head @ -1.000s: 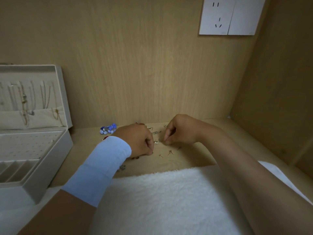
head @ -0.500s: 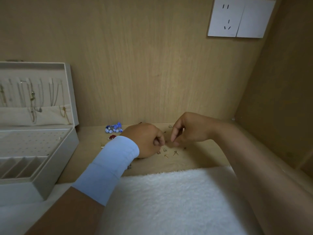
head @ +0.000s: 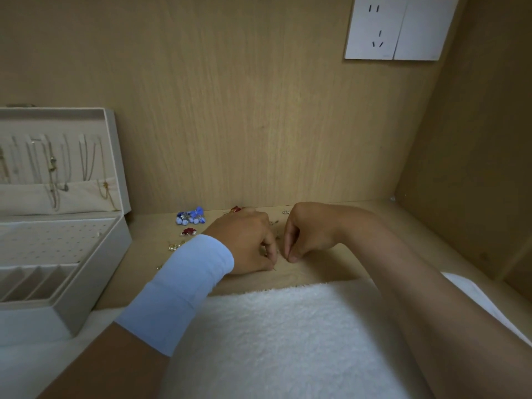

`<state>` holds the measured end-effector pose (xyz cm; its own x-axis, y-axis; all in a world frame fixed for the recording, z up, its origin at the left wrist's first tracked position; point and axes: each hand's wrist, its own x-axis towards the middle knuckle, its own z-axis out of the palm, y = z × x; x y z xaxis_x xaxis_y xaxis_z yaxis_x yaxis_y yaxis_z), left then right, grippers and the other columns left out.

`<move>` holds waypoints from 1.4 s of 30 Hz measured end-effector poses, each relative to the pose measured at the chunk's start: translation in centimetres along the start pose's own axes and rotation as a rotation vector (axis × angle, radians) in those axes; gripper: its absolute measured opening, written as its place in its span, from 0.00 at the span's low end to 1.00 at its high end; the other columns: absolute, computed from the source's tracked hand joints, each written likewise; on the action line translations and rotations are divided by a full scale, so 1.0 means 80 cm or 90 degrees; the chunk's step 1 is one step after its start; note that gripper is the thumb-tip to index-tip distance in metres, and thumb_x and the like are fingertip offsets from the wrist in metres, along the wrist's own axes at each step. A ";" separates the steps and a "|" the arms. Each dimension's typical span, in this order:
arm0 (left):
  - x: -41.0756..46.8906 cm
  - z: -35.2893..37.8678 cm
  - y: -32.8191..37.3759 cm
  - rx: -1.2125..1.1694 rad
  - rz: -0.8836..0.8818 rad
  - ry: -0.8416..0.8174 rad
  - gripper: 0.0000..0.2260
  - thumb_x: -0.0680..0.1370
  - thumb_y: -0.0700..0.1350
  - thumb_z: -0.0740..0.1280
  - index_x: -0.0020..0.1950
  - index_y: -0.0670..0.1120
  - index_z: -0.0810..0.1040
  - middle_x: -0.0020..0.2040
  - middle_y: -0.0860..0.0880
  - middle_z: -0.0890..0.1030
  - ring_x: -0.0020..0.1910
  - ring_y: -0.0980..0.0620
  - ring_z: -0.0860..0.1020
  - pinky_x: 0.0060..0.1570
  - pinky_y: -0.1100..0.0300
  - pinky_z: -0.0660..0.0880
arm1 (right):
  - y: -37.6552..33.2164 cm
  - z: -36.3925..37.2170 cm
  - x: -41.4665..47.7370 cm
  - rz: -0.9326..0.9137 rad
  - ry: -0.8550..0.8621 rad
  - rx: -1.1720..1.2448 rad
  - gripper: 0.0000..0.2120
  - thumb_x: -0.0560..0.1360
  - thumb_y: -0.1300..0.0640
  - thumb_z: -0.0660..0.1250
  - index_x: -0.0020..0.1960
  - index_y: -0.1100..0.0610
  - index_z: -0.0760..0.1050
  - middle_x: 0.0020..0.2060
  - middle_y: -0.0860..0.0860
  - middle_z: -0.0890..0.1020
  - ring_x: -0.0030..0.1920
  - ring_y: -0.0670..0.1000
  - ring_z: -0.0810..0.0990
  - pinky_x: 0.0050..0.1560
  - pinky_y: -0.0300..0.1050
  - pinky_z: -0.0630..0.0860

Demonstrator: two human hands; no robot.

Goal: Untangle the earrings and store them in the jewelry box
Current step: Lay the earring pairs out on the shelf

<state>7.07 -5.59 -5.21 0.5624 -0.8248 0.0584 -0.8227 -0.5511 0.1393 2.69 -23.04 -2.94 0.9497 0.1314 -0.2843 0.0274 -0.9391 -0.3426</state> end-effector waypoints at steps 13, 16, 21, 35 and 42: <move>-0.022 -0.020 -0.010 -0.129 -0.069 -0.072 0.04 0.73 0.47 0.71 0.41 0.56 0.85 0.38 0.59 0.82 0.40 0.61 0.79 0.44 0.65 0.77 | -0.026 0.007 -0.001 -0.070 -0.018 0.085 0.04 0.70 0.56 0.78 0.43 0.50 0.86 0.32 0.40 0.83 0.33 0.36 0.76 0.43 0.33 0.73; -0.020 -0.014 -0.011 -0.118 -0.064 -0.074 0.03 0.71 0.48 0.73 0.40 0.56 0.85 0.38 0.58 0.82 0.40 0.60 0.80 0.45 0.60 0.79 | -0.031 0.015 0.003 -0.064 -0.021 0.063 0.06 0.68 0.56 0.80 0.44 0.51 0.87 0.32 0.37 0.83 0.36 0.33 0.77 0.42 0.29 0.70; -0.017 -0.009 -0.013 -0.122 -0.068 -0.057 0.02 0.72 0.51 0.73 0.42 0.57 0.86 0.39 0.60 0.82 0.41 0.61 0.79 0.44 0.63 0.76 | -0.022 0.002 -0.004 -0.056 0.007 0.098 0.07 0.68 0.55 0.80 0.46 0.50 0.87 0.39 0.44 0.87 0.41 0.38 0.81 0.52 0.41 0.79; 0.040 -0.001 0.032 -0.033 -0.038 -0.025 0.08 0.73 0.52 0.72 0.51 0.59 0.85 0.42 0.62 0.79 0.49 0.59 0.77 0.46 0.64 0.69 | 0.049 -0.021 -0.010 0.064 0.051 0.018 0.08 0.68 0.56 0.80 0.46 0.48 0.86 0.38 0.39 0.83 0.43 0.38 0.79 0.47 0.33 0.73; 0.044 0.008 0.030 -0.020 -0.027 -0.006 0.04 0.73 0.52 0.71 0.46 0.58 0.85 0.44 0.59 0.83 0.49 0.58 0.77 0.50 0.59 0.72 | 0.054 -0.012 -0.003 0.036 0.042 0.027 0.06 0.68 0.56 0.80 0.44 0.48 0.86 0.39 0.42 0.85 0.43 0.39 0.79 0.54 0.38 0.75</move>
<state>7.00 -9.90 -5.26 0.5954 -0.8023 0.0429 -0.7954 -0.5810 0.1725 2.88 -27.44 -3.46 0.9681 0.0558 -0.2445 -0.0389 -0.9297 -0.3663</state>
